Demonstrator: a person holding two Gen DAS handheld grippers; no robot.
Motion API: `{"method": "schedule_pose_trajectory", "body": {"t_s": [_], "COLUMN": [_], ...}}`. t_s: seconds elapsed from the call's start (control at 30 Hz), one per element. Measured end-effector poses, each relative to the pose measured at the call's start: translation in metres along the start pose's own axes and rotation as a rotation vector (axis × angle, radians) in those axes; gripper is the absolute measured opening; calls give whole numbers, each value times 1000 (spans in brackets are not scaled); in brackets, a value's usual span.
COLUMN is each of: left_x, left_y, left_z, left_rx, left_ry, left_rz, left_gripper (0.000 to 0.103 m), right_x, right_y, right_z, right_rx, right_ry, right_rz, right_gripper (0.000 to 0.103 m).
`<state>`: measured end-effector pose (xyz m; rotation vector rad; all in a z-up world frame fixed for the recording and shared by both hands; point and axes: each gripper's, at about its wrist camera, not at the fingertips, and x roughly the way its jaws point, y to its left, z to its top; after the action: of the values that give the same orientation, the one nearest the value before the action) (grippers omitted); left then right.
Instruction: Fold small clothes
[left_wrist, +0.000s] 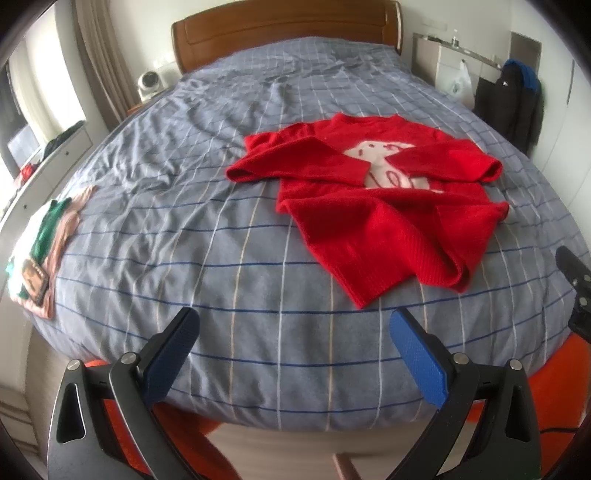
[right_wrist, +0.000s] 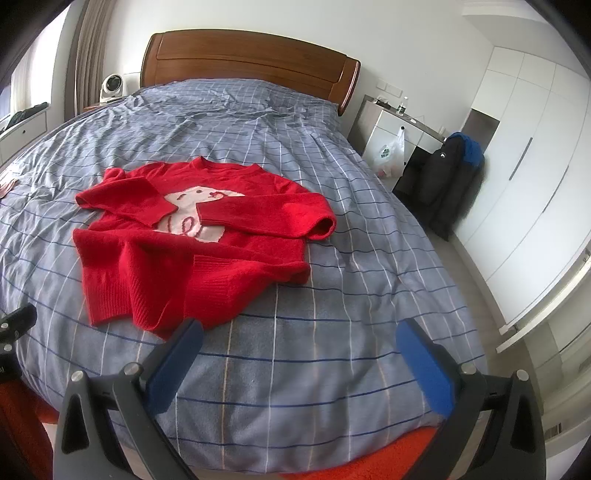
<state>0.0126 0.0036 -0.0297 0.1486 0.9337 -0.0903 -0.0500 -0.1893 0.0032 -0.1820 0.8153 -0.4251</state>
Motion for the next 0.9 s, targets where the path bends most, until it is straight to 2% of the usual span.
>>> {"method": "schedule_pose_trajectory", "body": {"t_s": [0.57, 0.63, 0.7, 0.8, 0.87, 0.9], "left_x": [8, 19, 49, 99, 125, 129], "left_y": [6, 9, 15, 29, 27, 21], "left_z": [-1, 1, 6, 15, 23, 25], "left_rx": [-3, 3, -1, -102, -139, -137], "left_ry": [7, 23, 92, 175, 204, 198], "left_rz": [31, -32, -133, -265, -319, -323], "left_gripper": [103, 103, 103, 102, 102, 102], "right_x": [5, 9, 22, 56, 86, 100], "right_y": [10, 10, 10, 14, 22, 29], "right_z": [-5, -4, -1, 7, 17, 21], "right_rx": [-24, -31, -46, -50, -15, 7], "right_ry": [25, 20, -16, -18, 25, 51], "right_rz": [30, 61, 149, 209, 332, 399], "right_gripper": [103, 103, 103, 103, 103, 103]}}
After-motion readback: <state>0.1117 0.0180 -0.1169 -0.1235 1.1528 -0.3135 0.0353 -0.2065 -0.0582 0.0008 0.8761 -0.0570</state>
